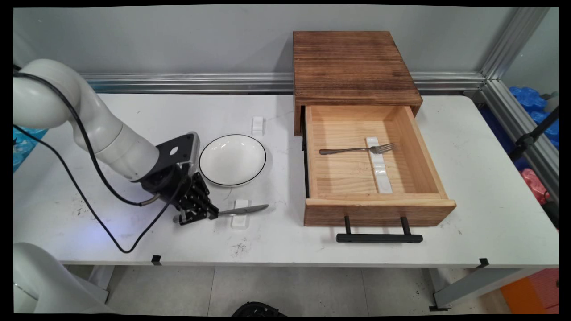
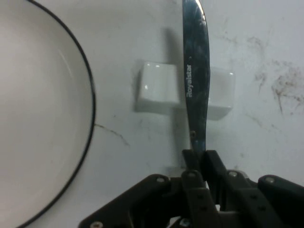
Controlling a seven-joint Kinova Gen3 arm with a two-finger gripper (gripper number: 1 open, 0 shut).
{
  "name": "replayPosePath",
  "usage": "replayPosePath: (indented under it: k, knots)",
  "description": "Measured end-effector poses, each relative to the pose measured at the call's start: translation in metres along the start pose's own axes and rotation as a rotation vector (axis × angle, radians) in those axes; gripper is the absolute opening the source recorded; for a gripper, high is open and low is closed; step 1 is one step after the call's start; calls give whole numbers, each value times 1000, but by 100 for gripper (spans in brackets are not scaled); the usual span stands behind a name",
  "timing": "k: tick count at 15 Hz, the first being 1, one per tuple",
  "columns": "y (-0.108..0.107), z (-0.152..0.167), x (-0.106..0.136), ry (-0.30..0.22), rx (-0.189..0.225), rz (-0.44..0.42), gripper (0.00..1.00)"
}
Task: Place the picked object into the drawer
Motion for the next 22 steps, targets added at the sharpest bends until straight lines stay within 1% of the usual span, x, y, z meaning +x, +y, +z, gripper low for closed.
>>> replayPosePath:
  k: [10,13,22]
  knots:
    - [-14,-34,28,23,7,-3,0]
    - [-22,-45,39,31,5,4,0]
    - [-51,-74,85,57,2,9,0]
